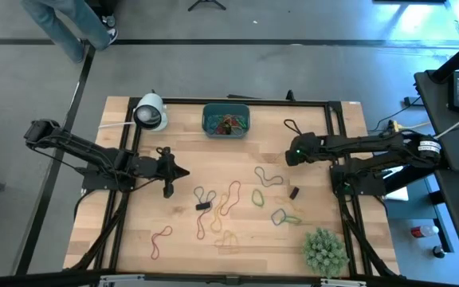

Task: Pick and place rubber bands into bin
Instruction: Put the green rubber band into the blue bin

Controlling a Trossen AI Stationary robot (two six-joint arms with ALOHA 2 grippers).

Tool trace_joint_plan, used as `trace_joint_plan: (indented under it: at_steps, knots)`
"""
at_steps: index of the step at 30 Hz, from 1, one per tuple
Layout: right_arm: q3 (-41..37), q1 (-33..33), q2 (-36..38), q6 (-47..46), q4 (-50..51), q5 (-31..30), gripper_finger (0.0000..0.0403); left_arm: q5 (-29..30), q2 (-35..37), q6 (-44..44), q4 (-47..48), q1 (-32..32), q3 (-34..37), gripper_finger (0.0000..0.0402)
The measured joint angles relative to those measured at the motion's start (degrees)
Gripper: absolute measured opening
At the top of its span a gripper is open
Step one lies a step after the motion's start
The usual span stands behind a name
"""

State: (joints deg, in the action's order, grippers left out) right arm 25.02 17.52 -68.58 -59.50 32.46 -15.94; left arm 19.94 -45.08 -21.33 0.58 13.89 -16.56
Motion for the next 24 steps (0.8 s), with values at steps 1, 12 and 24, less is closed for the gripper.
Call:
trace_joint_plan:
  at_steps: [1, 12, 24]
  knots:
    - [-1.13, 0.5, 0.0, 0.64, -1.23, 0.0, 0.0129, 0.0, 0.0, -0.48, -0.02, 0.0, 0.0, 0.0002]
    - [-2.6, 1.55, 0.0, 9.42, -6.2, 0.83, 0.0026, 0.7, 0.0, -4.32, -0.66, 0.0, 0.0, 0.0002]
    - [6.73, 1.48, 2.21, 14.98, 1.43, 2.19, 0.0002, 3.02, 0.0, -1.63, -0.76, 0.0, 0.0, 0.0002]
